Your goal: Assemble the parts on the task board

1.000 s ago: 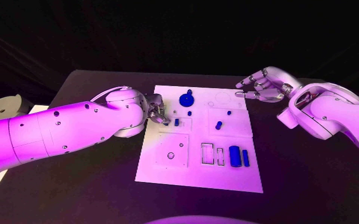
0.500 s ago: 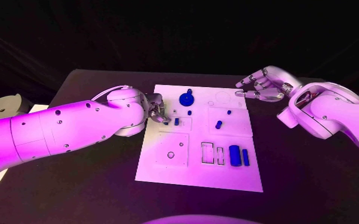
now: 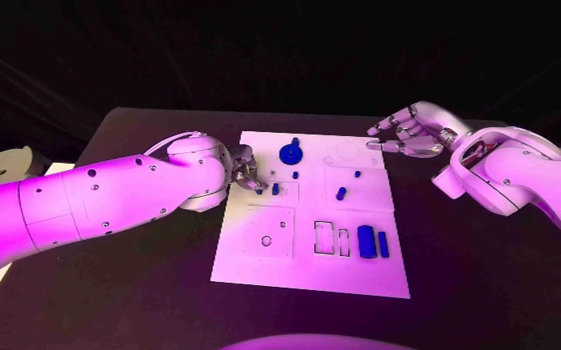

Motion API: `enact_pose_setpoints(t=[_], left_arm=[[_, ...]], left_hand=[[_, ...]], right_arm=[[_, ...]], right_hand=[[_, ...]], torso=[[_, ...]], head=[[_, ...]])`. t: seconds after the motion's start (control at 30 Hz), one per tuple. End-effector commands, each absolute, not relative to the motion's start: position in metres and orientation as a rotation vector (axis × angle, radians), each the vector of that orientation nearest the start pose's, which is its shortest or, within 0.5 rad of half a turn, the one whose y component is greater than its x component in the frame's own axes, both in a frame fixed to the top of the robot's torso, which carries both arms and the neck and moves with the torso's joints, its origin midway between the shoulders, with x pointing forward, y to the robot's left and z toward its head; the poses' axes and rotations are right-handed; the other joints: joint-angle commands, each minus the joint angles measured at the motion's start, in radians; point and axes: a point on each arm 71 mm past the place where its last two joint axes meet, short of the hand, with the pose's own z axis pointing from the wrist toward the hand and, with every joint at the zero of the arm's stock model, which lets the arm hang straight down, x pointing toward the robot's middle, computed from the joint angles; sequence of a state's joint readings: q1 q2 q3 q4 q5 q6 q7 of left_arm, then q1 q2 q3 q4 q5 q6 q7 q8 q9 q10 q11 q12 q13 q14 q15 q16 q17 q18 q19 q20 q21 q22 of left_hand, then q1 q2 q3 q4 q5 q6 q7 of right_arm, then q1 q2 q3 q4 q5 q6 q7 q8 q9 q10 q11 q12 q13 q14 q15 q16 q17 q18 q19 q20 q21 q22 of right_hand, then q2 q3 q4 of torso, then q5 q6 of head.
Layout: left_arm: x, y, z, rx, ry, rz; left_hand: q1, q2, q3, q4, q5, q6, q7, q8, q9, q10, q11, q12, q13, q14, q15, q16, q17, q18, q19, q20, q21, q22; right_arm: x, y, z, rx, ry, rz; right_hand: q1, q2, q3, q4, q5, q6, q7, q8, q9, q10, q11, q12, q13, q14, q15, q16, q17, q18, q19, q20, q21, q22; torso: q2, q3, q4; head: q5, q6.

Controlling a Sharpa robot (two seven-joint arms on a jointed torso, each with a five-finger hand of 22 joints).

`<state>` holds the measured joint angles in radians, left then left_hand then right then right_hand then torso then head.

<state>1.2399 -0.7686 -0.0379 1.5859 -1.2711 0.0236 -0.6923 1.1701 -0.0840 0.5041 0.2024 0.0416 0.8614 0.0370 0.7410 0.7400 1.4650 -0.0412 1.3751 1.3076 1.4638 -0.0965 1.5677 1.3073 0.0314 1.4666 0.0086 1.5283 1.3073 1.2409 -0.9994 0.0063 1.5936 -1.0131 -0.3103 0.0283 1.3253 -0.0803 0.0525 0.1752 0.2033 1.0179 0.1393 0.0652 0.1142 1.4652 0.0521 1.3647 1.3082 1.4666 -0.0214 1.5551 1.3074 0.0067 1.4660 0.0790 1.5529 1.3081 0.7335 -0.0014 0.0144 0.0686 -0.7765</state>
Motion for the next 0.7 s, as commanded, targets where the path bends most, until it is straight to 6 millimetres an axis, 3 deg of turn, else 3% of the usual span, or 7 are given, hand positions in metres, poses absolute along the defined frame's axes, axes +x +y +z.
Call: enact_pose_setpoints(t=[0.03,0.7], left_arm=[[0.4749,0.1753,-0.2015,-0.097,2.194,-0.211],[0.4796,0.1771,-0.2042,-0.132,2.191,-0.182]], left_hand=[[-0.014,-0.004,-0.003,0.007,0.005,0.03,-0.02,-0.006,-0.002,0.009,-0.009,0.006,0.074,0.107,-0.006,0.003,0.263,-0.017,0.077,-0.006,0.002,0.207],[-0.035,-0.042,-0.035,0.018,0.005,0.037,-0.024,-0.004,0.001,0.009,-0.013,0.003,0.071,0.107,-0.01,0.003,0.263,-0.018,0.079,-0.008,0.005,0.213]], right_arm=[[0.4811,-0.2545,-0.1419,0.22,1.645,0.894],[0.4807,-0.2549,-0.1415,0.22,1.641,0.895]], right_hand=[[-0.006,0.008,-0.006,-0.003,0.001,0.001,0.001,0.003,0.001,0.007,0.003,-0.005,0.153,0.095,0.004,-0.007,0.225,0.003,0.084,0.009,-0.005,0.227],[-0.005,0.01,-0.006,-0.002,0.002,0.001,0.001,0.003,0.001,0.006,0.003,-0.007,0.151,0.094,0.004,-0.008,0.223,0.003,0.083,0.009,-0.006,0.224]], torso=[[0.0,-0.0004,0.0003],[0.0,-0.0001,0.0001]], head=[[-0.001,0.001],[-0.005,-0.002]])
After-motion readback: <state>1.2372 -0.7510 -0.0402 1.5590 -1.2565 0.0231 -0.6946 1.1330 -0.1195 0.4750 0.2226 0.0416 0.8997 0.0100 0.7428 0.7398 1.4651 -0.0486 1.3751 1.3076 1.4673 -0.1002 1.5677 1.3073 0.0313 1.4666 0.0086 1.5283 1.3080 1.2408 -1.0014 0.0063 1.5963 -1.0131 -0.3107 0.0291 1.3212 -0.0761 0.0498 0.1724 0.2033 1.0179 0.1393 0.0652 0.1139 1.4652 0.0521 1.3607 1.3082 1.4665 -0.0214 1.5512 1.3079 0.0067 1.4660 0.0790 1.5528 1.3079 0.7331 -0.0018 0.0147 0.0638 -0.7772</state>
